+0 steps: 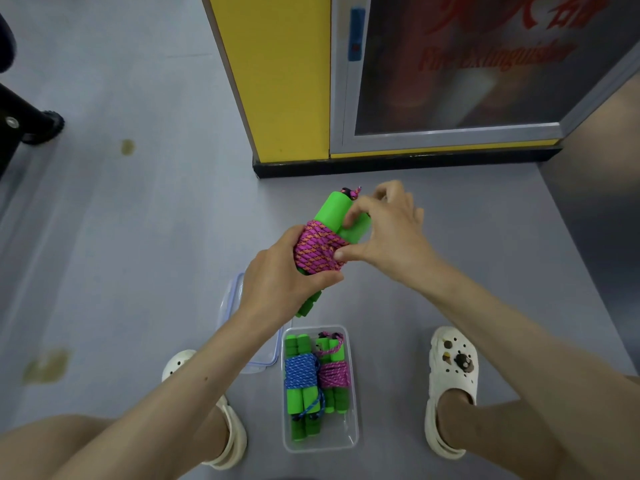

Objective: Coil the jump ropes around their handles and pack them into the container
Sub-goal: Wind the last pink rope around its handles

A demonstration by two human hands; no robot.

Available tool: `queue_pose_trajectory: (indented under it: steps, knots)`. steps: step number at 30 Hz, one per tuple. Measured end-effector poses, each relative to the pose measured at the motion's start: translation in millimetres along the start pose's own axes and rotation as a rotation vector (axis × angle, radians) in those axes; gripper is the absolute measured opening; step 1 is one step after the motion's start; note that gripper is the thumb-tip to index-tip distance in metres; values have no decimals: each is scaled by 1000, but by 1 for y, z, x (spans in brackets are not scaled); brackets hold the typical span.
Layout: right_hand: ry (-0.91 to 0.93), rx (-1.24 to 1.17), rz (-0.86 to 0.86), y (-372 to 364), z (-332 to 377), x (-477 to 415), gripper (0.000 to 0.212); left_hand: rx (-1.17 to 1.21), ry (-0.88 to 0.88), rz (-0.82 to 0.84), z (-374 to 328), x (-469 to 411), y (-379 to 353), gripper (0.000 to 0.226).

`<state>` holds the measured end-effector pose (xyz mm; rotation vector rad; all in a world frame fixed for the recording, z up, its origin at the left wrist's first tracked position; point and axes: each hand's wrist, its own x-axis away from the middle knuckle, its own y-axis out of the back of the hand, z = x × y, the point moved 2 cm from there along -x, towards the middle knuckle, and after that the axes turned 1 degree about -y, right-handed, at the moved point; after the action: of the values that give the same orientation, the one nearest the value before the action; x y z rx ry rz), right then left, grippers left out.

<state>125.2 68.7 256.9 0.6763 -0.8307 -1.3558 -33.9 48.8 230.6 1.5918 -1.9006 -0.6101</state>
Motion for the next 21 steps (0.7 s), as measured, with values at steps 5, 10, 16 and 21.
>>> queue_pose_trajectory:
  steps: [5, 10, 16, 21]
  knots:
    - [-8, -225, 82, 2, 1, 2, 27, 108, -3, 1, 0, -1, 3, 70]
    - [-15, -245, 114, 0, 5, 4, 26, 128, -10, 20, 4, 1, 6, 71]
    - [-21, -335, 161, -4, 8, 6, 23, 141, -36, 67, 10, 0, 8, 71]
    - [6, -184, 173, -8, 7, 8, 24, 133, -66, 74, 10, -1, 8, 79]
